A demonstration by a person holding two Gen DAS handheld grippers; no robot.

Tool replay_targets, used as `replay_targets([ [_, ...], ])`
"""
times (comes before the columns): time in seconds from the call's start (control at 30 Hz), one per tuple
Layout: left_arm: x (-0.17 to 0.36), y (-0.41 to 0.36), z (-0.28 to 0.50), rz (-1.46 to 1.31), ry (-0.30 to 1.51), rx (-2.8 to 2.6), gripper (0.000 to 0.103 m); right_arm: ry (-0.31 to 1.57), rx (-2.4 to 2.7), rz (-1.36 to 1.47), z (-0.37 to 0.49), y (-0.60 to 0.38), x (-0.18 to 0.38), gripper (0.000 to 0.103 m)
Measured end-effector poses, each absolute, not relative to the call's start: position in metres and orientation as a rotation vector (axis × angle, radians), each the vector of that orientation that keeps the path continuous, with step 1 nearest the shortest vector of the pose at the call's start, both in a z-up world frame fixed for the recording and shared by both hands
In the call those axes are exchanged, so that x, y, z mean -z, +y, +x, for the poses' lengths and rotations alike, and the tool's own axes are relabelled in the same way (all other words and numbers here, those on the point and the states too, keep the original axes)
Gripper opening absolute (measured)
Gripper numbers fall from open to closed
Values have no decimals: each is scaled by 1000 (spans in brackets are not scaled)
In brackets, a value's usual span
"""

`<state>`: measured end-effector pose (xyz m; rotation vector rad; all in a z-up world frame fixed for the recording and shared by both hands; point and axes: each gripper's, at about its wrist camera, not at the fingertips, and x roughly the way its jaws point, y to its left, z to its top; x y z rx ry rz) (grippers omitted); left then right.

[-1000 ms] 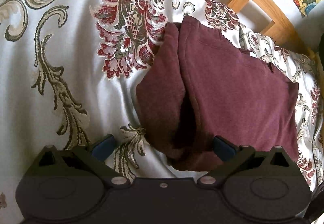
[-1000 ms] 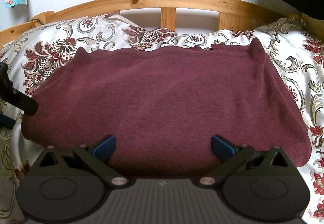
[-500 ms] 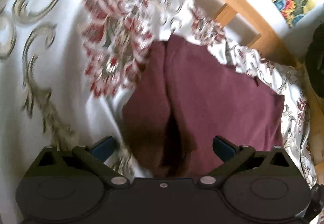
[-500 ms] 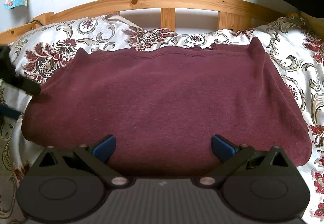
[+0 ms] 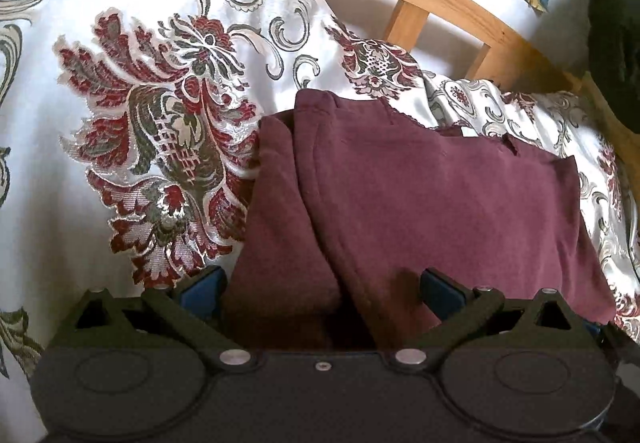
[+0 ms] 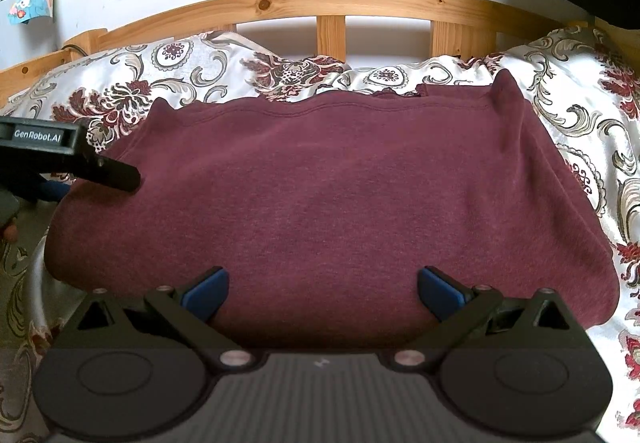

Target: Fold small clothes

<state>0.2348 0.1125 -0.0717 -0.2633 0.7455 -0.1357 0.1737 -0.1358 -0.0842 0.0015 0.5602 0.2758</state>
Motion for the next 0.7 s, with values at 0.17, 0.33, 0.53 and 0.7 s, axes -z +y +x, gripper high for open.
replay_targets([
  [0.17,70,118,228,-339,720,158,101,559,-275,10,173,-136,85,103],
  [0.33,68,123,226,-376,671,187,91,559,-276,11,173,-136,85,103],
  [0.53,72,129,228,-406,691,175,75,559,-276,13,173,-136,85,103],
  [0.7,73,130,227,-403,691,173,47,558,-276,11,173,-136,84,103],
])
